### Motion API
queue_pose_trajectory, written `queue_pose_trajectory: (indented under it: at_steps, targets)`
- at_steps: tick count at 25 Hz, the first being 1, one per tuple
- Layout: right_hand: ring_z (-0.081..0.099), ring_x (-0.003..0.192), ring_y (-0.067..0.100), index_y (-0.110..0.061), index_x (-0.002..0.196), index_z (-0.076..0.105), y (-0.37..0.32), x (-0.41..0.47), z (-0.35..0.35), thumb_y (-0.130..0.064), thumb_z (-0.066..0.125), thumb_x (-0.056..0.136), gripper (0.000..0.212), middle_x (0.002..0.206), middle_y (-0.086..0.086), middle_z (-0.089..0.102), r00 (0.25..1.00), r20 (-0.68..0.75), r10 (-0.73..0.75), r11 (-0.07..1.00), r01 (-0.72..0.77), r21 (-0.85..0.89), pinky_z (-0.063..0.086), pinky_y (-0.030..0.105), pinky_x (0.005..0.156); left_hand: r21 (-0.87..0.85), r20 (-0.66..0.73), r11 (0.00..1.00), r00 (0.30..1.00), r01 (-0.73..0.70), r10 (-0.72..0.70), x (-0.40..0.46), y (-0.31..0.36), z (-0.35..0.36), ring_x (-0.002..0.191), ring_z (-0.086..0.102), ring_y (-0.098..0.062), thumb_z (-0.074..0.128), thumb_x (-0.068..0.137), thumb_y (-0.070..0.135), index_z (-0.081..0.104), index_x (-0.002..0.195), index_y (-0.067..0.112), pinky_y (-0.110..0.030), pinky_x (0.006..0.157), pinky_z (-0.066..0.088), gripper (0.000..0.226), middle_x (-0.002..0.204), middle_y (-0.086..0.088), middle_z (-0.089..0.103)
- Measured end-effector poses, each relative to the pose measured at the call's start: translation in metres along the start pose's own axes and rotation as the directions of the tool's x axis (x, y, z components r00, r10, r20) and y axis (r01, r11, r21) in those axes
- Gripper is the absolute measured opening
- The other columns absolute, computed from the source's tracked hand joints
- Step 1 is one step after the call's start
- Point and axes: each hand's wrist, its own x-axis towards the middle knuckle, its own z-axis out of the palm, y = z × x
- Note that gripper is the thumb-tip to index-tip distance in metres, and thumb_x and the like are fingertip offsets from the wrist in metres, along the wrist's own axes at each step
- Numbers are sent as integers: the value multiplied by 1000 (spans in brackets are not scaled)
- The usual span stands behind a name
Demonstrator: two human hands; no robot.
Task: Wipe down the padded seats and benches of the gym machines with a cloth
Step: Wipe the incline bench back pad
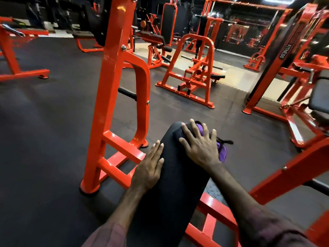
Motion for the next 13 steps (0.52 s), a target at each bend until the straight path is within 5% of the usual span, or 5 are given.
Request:
queue_pose_trajectory:
  at_steps: [4, 10, 13]
  targets:
    - [7, 162, 38, -49, 165, 9, 9, -36, 12, -77, 21, 102, 70, 176, -13, 5, 965, -15, -260, 961, 258, -99, 14, 69, 122, -42, -23, 998, 999, -38, 37, -1, -3, -1, 161, 17, -8, 48, 112, 22, 30, 166, 23, -34, 131, 20, 57, 175, 9, 18]
    - [16, 157, 44, -51, 163, 7, -1, 12, 1, -75, 24, 101, 68, 175, -7, 7, 992, 61, 112, 991, -116, 63, 22, 75, 115, -49, 1, 998, 1000, -27, 27, -2, -3, -4, 160, 17, -6, 49, 112, 21, 30, 166, 23, -40, 130, 23, 58, 175, 8, 19]
    - [17, 157, 44, -47, 164, 10, -22, 17, 2, -75, 26, 101, 71, 175, -5, 10, 997, 22, -74, 997, 74, 11, 23, 72, 116, -27, 11, 999, 1000, -29, 29, -1, -6, -1, 160, 18, -7, 47, 112, 25, 29, 167, 25, -42, 129, 26, 57, 175, 12, 17]
